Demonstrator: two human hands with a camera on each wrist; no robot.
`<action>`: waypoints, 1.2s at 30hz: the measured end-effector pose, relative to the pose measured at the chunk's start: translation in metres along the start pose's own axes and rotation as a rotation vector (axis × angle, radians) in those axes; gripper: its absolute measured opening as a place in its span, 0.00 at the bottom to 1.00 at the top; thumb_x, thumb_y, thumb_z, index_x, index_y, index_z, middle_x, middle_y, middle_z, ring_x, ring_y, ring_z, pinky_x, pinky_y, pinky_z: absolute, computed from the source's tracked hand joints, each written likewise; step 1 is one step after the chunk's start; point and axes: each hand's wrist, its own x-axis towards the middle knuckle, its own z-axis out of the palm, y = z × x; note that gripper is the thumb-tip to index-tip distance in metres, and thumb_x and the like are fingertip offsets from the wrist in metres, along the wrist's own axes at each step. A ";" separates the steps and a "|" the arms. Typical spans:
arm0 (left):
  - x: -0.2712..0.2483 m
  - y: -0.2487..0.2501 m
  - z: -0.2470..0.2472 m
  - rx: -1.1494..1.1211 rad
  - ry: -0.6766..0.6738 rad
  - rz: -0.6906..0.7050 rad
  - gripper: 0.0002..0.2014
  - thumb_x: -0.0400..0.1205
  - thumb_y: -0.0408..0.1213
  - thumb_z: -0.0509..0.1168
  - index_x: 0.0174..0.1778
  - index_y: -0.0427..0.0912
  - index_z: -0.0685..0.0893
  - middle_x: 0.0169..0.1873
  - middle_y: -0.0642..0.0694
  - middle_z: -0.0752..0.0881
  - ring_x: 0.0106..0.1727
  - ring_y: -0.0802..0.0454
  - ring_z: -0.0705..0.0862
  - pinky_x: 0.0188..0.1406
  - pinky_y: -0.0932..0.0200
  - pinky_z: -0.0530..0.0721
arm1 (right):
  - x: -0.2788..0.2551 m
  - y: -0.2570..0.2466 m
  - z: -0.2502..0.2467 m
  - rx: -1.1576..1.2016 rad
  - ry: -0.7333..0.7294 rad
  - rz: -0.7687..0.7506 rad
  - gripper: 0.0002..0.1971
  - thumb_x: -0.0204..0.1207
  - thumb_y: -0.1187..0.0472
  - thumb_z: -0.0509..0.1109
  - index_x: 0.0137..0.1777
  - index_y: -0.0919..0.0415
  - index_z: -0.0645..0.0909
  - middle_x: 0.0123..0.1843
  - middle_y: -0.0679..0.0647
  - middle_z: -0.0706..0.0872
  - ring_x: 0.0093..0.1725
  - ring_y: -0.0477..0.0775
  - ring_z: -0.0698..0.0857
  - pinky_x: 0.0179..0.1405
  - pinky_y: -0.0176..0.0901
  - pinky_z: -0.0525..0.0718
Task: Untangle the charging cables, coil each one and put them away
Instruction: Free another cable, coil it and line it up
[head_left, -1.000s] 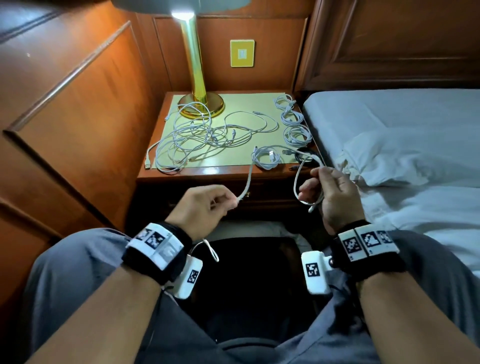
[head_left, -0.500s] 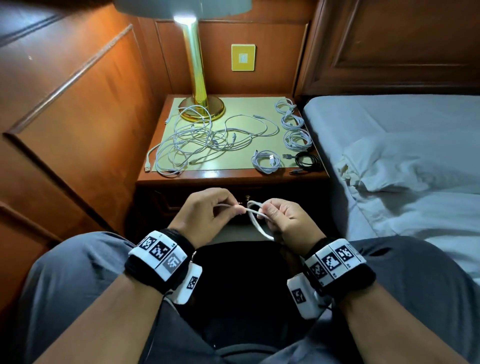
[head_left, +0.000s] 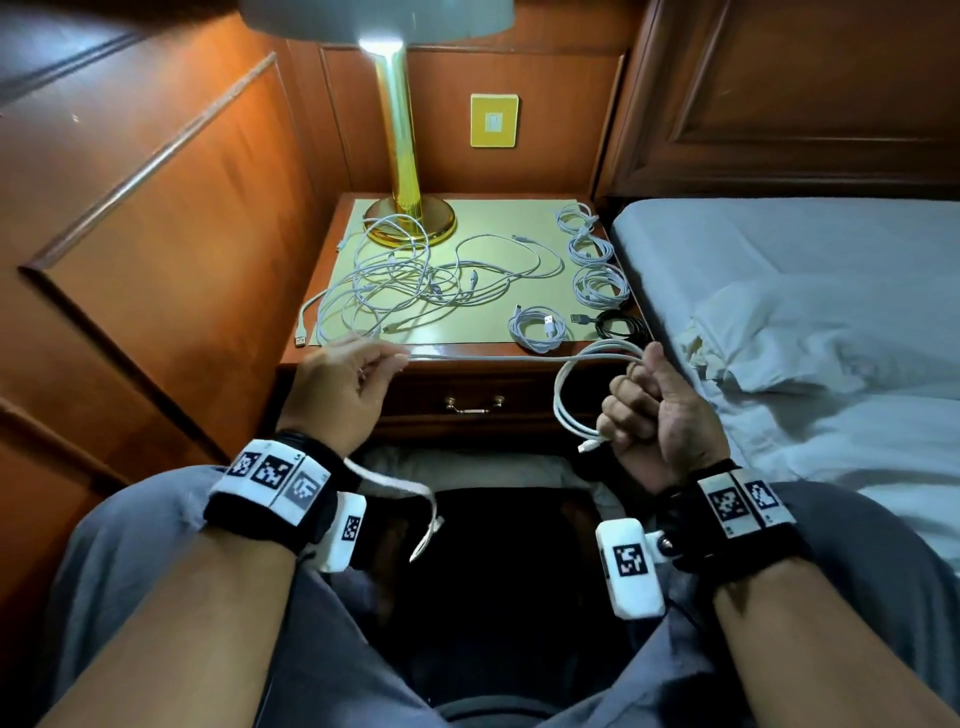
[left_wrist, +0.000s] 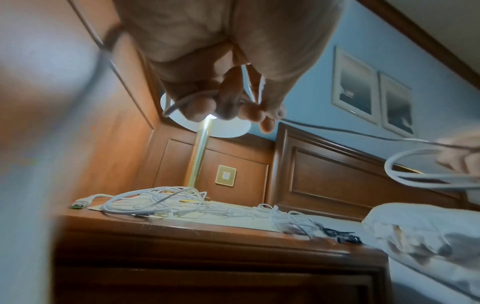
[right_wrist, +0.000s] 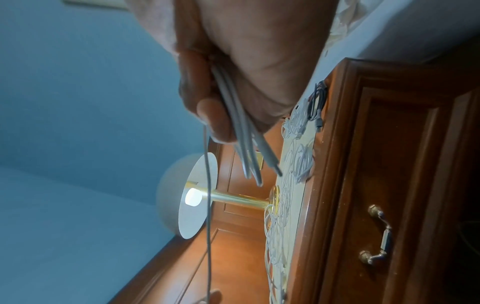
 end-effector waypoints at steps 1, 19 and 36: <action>-0.003 0.001 0.003 0.044 -0.031 0.008 0.04 0.82 0.37 0.72 0.47 0.43 0.92 0.44 0.48 0.91 0.44 0.49 0.88 0.49 0.66 0.79 | 0.001 -0.001 -0.002 0.029 0.007 -0.019 0.27 0.87 0.44 0.57 0.24 0.50 0.66 0.18 0.44 0.58 0.14 0.42 0.58 0.17 0.35 0.60; -0.011 0.012 0.026 0.017 0.043 -0.095 0.17 0.79 0.19 0.66 0.55 0.41 0.92 0.45 0.41 0.90 0.45 0.48 0.87 0.54 0.77 0.74 | 0.000 -0.012 -0.010 0.084 0.116 -0.157 0.24 0.87 0.41 0.56 0.30 0.49 0.64 0.21 0.45 0.59 0.17 0.43 0.56 0.18 0.35 0.60; -0.026 0.070 0.030 -0.606 -0.550 -0.093 0.11 0.85 0.41 0.63 0.39 0.44 0.86 0.33 0.53 0.85 0.34 0.62 0.79 0.37 0.64 0.76 | -0.008 0.041 0.000 -0.963 -0.261 -0.089 0.17 0.91 0.58 0.55 0.45 0.69 0.73 0.35 0.68 0.89 0.27 0.49 0.84 0.29 0.37 0.78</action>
